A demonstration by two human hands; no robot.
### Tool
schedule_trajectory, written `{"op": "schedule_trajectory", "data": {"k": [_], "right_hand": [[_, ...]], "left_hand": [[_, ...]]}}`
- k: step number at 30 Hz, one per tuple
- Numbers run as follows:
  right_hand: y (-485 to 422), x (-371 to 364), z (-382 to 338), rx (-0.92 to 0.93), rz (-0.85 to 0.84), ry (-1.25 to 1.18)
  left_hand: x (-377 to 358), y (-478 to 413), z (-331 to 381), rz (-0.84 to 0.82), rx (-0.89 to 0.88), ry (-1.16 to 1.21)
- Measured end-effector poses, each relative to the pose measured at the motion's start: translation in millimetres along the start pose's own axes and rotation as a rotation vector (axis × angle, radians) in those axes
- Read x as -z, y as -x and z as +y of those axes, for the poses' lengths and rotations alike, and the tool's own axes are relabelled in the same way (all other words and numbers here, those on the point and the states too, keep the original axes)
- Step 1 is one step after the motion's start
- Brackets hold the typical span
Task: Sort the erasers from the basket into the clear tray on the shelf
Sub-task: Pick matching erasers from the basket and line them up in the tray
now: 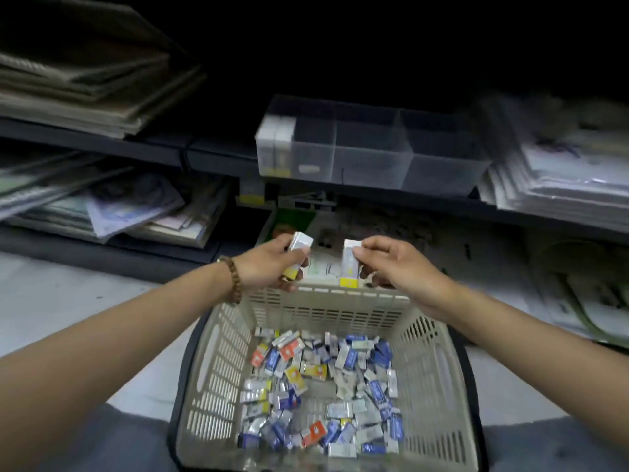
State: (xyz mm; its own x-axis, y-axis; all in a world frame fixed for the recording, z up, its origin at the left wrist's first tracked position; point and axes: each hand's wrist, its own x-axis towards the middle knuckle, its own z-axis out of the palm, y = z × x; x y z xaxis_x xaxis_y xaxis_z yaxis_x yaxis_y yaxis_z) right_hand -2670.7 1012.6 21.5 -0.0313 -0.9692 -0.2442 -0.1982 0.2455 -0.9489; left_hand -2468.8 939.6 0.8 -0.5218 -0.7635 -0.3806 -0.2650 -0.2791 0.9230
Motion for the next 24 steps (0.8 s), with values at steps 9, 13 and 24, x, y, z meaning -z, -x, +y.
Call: {"op": "schedule_trajectory", "data": {"k": [9, 13, 24], "right_hand": [[18, -4, -50, 0.144, 0.022, -0.235], [16, -9, -48, 0.151, 0.043, -0.178], [14, -6, -48, 0.02, -0.054, -0.424]], "left_hand": [[-35, 13, 46, -0.132, 0.019, 0.393], [-41, 17, 46, -0.144, -0.06, 0.248], [-22, 22, 52, -0.161, -0.235, -0.017]]}}
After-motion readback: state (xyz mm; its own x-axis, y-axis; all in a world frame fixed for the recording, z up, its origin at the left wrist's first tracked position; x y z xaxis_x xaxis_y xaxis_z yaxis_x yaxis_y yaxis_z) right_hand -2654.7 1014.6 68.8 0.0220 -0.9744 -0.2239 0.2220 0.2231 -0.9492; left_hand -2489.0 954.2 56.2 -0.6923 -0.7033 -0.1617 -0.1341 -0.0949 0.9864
